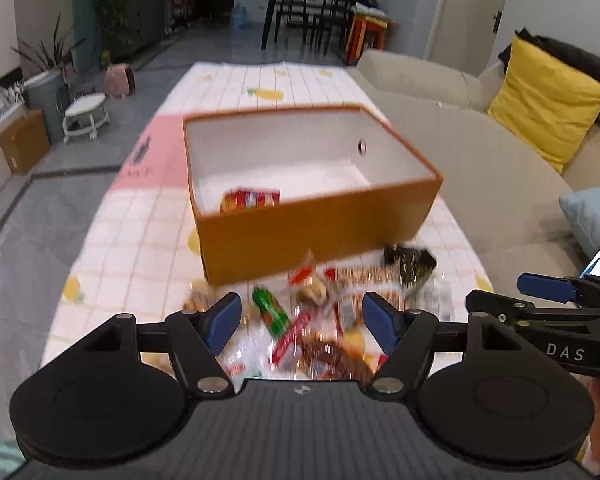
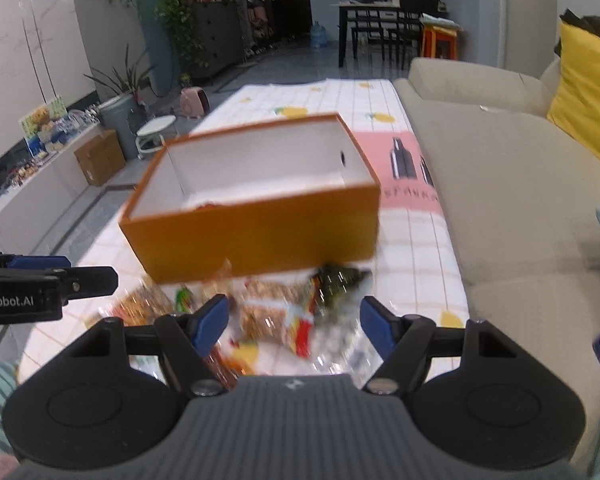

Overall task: Organize snacks
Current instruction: 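Move both tools back over the remaining snack pile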

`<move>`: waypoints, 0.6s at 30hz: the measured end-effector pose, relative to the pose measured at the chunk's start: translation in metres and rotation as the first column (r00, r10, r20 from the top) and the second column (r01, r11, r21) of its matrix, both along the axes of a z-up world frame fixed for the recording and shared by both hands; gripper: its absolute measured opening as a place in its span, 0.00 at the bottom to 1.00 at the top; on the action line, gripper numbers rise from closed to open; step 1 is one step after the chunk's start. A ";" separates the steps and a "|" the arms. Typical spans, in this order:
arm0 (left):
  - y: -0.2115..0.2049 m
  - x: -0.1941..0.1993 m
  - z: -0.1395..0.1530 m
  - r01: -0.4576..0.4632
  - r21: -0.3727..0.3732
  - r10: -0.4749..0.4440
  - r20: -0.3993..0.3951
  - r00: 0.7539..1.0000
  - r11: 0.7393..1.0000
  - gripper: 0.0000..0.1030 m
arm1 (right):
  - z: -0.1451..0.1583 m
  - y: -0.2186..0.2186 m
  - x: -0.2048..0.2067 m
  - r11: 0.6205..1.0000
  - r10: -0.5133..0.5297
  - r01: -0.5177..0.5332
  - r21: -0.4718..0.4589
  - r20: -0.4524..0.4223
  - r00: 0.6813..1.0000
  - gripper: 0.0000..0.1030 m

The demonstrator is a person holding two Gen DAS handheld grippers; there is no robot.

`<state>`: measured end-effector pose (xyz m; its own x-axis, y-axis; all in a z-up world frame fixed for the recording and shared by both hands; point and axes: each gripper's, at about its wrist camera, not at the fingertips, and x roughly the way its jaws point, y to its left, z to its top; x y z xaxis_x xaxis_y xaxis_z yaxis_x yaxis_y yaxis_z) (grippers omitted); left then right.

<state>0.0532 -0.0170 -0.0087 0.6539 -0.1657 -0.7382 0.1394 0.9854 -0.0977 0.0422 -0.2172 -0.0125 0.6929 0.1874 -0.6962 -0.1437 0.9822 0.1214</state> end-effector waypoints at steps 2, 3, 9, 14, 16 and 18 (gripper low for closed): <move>0.001 0.001 -0.010 -0.001 -0.004 0.001 -0.039 0.999 1.000 0.79 | -0.011 -0.003 -0.005 1.000 -0.005 0.005 -0.011 -0.016 1.000 0.68; 0.001 -0.002 -0.015 -0.005 -0.005 0.004 -0.055 0.998 1.000 0.79 | -0.015 -0.004 -0.006 1.000 -0.012 0.011 -0.015 -0.024 1.000 0.68; 0.006 -0.001 -0.031 -0.036 -0.040 0.030 -0.125 0.992 0.999 0.79 | -0.034 -0.003 0.000 1.000 -0.018 0.017 -0.011 -0.061 0.998 0.68; 0.007 0.006 -0.048 -0.056 -0.062 0.043 -0.193 0.980 0.997 0.78 | -0.043 0.001 0.006 1.000 -0.002 -0.001 -0.029 -0.092 0.996 0.66; 0.005 0.009 -0.057 -0.054 -0.055 0.040 -0.229 0.973 0.997 0.78 | -0.048 0.003 0.008 1.000 0.016 -0.018 -0.016 -0.118 0.993 0.63; 0.005 0.012 -0.066 -0.070 -0.016 0.064 -0.268 0.961 0.997 0.76 | -0.053 0.008 0.010 0.999 0.044 -0.047 -0.020 -0.135 0.990 0.58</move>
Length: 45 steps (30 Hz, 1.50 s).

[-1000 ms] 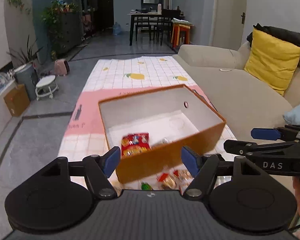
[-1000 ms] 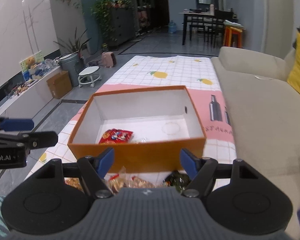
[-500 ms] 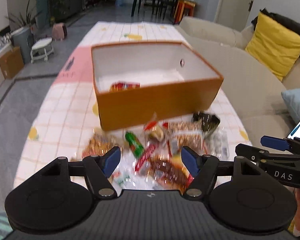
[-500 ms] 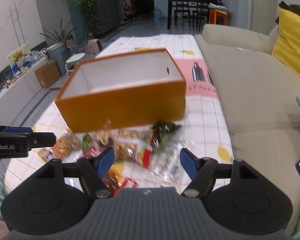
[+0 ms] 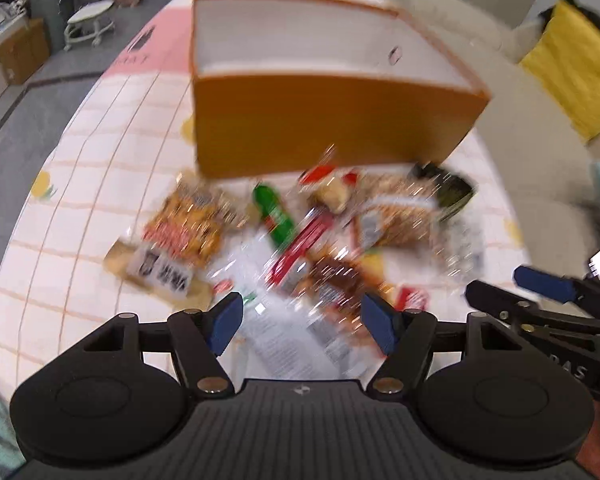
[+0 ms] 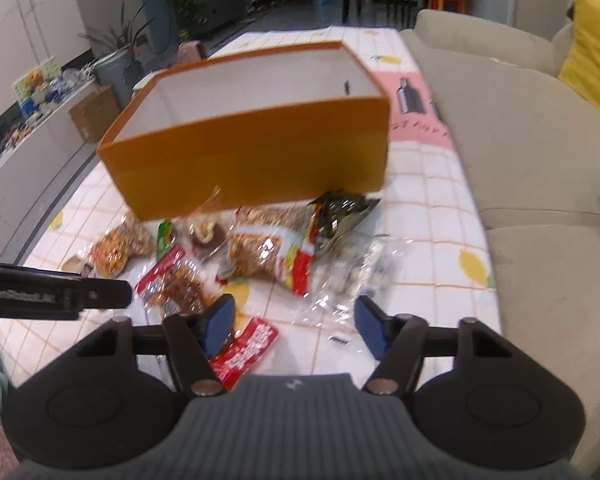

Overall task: Organize snacks
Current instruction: 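Move both tools back over the remaining snack pile, then grasp the white milk-drink sachet with the left tool while the right tool grasps the braised meat pack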

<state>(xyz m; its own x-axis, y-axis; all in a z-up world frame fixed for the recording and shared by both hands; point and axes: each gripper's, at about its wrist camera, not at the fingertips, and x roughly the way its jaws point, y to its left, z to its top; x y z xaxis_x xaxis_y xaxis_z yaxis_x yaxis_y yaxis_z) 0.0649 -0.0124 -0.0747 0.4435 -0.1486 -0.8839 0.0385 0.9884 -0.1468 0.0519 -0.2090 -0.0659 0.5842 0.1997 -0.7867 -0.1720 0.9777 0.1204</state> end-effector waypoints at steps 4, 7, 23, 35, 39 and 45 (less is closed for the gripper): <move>0.008 0.004 -0.015 -0.041 0.015 0.042 -0.074 0.996 0.999 0.74 | -0.011 0.018 0.004 0.995 0.101 -0.101 -0.006 -0.012 0.995 0.55; 0.011 0.007 -0.023 -0.059 0.021 0.061 -0.109 0.992 0.998 0.74 | -0.019 0.032 0.009 0.986 0.168 -0.168 -0.010 -0.019 0.986 0.53; 0.002 0.027 -0.046 -0.044 0.040 0.050 -0.157 0.986 0.998 0.85 | -0.061 0.057 0.030 0.953 0.297 -0.300 -0.033 -0.077 0.952 0.67; 0.009 0.026 -0.046 -0.066 0.041 0.072 -0.171 0.983 0.997 0.87 | -0.062 0.051 0.036 0.966 0.259 -0.258 0.022 -0.111 0.960 0.53; 0.009 0.023 -0.045 -0.052 0.058 0.062 -0.172 0.983 0.997 0.87 | -0.059 0.037 0.033 0.983 0.180 -0.169 0.077 -0.174 0.968 0.47; 0.006 0.022 -0.045 -0.078 0.073 0.090 -0.187 0.978 0.994 0.93 | -0.057 0.032 0.023 0.988 0.154 -0.145 0.059 -0.198 0.968 0.46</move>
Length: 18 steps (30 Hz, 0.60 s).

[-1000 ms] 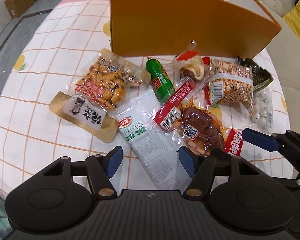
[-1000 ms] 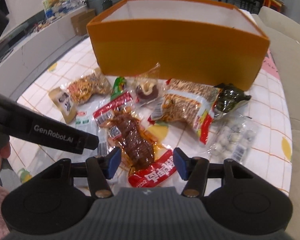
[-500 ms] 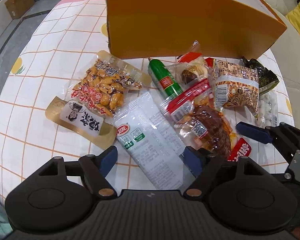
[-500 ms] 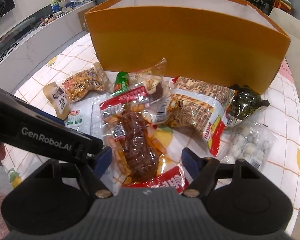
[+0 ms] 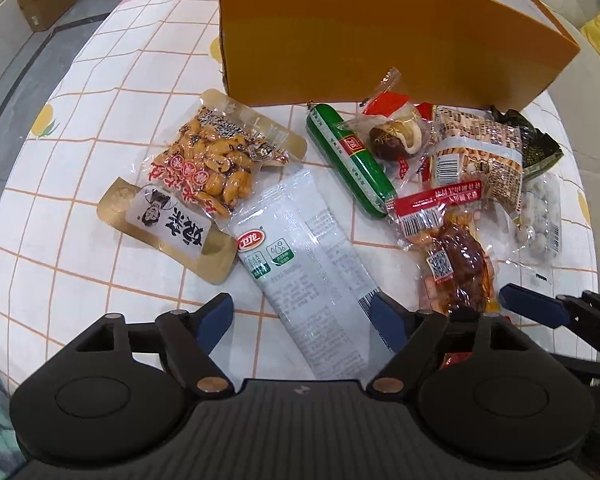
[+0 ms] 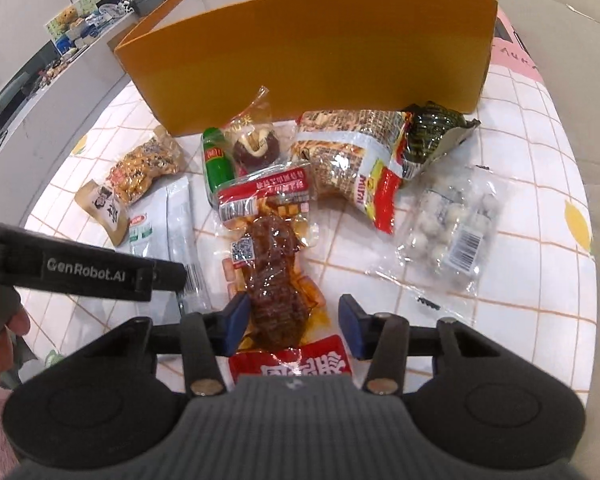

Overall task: Organize snacks
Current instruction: 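Grasp the white milk-drink sachet with the left tool while the right tool grasps the braised meat pack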

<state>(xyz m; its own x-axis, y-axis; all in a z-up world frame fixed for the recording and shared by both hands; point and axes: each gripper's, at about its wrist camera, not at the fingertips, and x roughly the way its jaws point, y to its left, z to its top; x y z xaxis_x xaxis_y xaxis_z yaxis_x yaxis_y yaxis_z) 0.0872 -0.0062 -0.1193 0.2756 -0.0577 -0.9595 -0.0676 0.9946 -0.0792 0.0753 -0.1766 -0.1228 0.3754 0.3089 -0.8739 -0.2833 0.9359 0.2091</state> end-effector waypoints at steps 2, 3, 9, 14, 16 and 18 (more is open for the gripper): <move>0.000 0.001 -0.001 -0.021 0.004 0.021 -0.003 1.000 1.000 0.96 | 0.000 0.001 0.000 1.000 0.007 -0.007 -0.009 0.003 1.000 0.47; -0.001 0.002 -0.002 -0.036 0.002 0.036 -0.005 0.999 0.999 0.98 | 0.000 0.000 0.001 1.000 0.010 -0.010 -0.010 0.004 1.000 0.47; -0.013 0.012 -0.010 -0.095 0.038 0.095 -0.009 0.995 0.995 1.00 | 0.002 0.003 -0.002 0.999 0.042 -0.041 -0.034 0.038 0.998 0.48; -0.029 0.012 -0.011 -0.030 0.095 0.027 0.025 0.999 0.995 0.97 | 0.005 0.005 -0.002 0.997 0.074 -0.072 -0.028 0.075 0.994 0.48; -0.029 0.011 -0.009 0.002 0.093 -0.005 0.032 0.999 0.996 0.81 | 0.006 0.005 -0.002 0.997 0.077 -0.075 -0.032 0.083 0.994 0.48; -0.029 0.009 -0.006 0.046 0.096 -0.049 0.023 0.999 0.994 0.77 | 0.005 0.004 -0.001 0.997 0.074 -0.072 -0.028 0.077 0.994 0.48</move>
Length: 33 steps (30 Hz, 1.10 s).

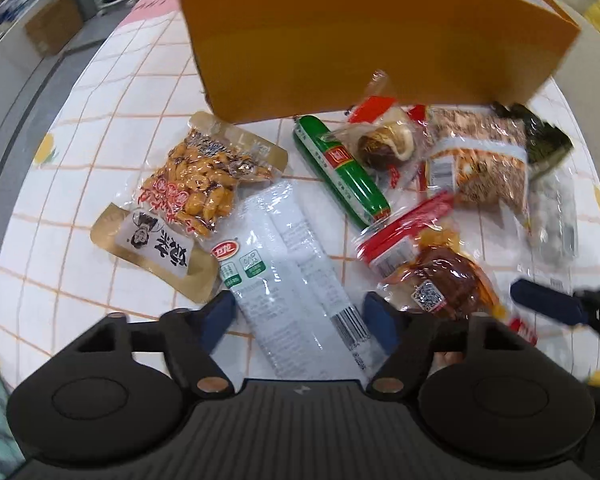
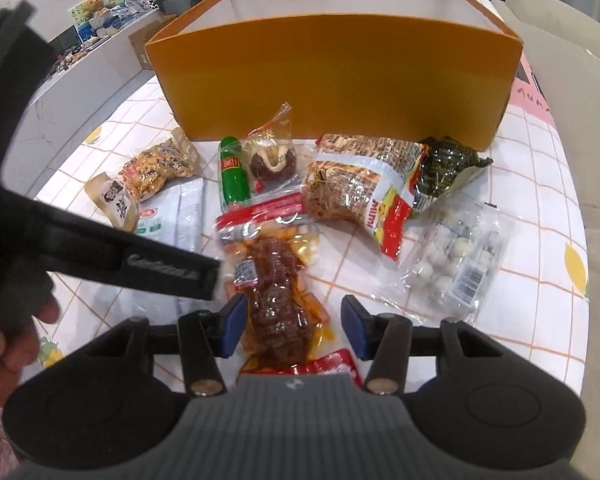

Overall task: Organize snacks
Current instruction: 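Grasp the white milk-drink sachet with the left tool while the right tool grasps the braised meat pack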

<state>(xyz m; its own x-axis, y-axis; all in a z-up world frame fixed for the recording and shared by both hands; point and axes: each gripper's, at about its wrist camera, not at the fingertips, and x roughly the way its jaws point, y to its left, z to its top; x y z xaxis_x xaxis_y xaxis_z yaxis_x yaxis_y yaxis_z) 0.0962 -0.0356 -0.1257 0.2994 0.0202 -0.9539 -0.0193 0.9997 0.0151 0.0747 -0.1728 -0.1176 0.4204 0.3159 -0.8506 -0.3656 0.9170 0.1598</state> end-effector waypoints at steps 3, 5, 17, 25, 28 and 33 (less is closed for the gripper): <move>0.005 -0.004 0.001 0.075 0.004 -0.075 -0.034 0.997 0.997 0.76 | -0.001 -0.001 0.001 1.000 -0.008 0.008 -0.001 -0.012 1.000 0.48; 0.010 -0.011 0.001 0.137 0.018 -0.135 -0.060 0.989 0.990 0.76 | -0.001 -0.001 0.000 1.000 -0.005 0.005 -0.004 -0.010 1.000 0.49; 0.040 -0.011 -0.006 -0.062 0.007 0.062 -0.080 0.995 0.998 0.90 | -0.006 0.028 -0.014 0.979 0.200 -0.197 -0.060 0.047 0.979 0.71; 0.047 -0.012 -0.009 -0.110 0.008 0.110 -0.048 0.993 0.994 0.96 | -0.018 0.035 -0.005 0.971 0.228 -0.221 -0.088 0.076 0.971 0.73; 0.050 -0.014 -0.011 -0.113 0.008 0.114 -0.041 0.993 0.994 0.97 | -0.017 0.036 -0.008 0.970 0.229 -0.221 -0.099 0.081 0.970 0.67; 0.049 -0.022 -0.005 -0.091 -0.009 0.091 -0.023 0.996 0.996 0.81 | -0.015 0.041 -0.013 0.966 0.240 -0.228 -0.125 0.084 0.967 0.59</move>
<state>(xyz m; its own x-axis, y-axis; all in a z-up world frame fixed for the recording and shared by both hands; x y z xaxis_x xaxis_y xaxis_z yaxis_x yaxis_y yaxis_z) 0.0746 0.0129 -0.1306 0.2753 0.0368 -0.9607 -0.1104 0.9939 0.0064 0.0618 -0.1322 -0.1325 0.4285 0.3192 -0.8453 -0.5808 0.8140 0.0130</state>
